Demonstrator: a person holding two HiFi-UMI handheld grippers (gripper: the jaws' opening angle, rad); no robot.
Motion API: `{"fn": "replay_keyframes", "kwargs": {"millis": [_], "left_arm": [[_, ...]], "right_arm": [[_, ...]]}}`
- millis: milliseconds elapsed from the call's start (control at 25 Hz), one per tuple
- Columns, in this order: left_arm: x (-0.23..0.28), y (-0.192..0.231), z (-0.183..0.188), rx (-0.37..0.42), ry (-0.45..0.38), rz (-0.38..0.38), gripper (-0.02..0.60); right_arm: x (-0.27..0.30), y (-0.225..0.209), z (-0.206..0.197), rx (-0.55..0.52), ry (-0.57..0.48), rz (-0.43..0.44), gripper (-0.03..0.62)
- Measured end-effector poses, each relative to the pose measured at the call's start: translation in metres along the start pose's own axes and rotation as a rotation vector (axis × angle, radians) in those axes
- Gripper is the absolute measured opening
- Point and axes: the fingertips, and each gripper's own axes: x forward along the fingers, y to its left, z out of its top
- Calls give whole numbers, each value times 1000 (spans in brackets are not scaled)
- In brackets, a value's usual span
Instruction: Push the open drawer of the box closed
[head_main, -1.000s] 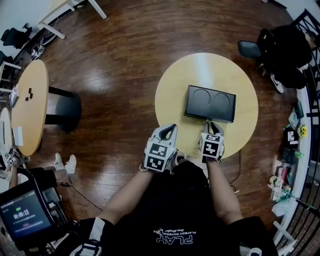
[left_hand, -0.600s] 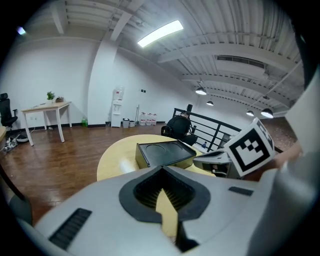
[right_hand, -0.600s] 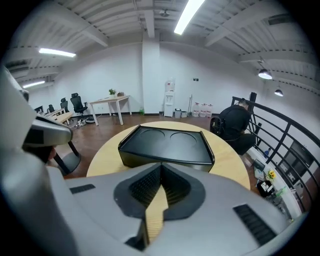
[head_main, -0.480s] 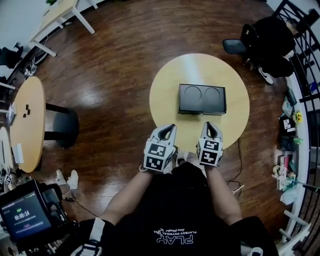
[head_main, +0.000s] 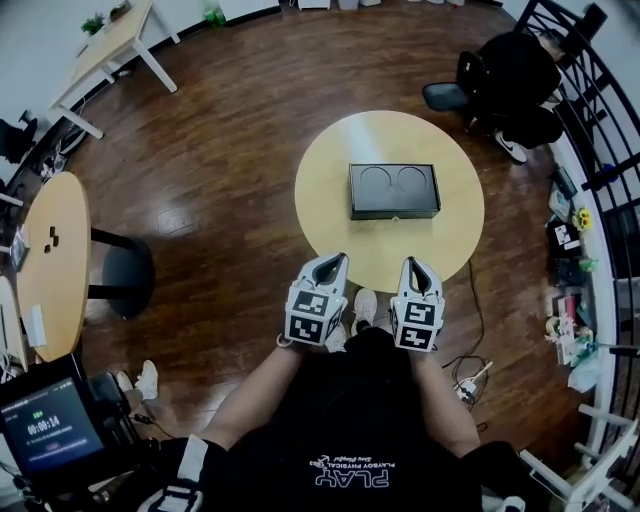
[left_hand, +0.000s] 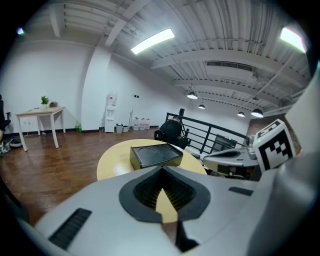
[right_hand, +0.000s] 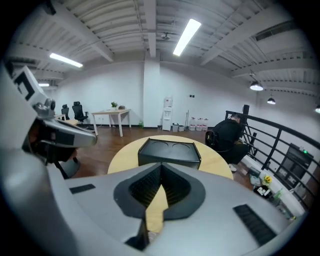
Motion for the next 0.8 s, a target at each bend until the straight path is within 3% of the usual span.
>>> {"fn": "replay_keyframes", "kwargs": {"millis": [320,800], "left_arm": [[-11,-24,-13,10,11,-37,-3],[-16,-43,-12,10,-2,-42,-3]], "right_arm": [[-28,1,-19,10,17,-9,6],[-28,38,6,-9,-51,120,6]]}}
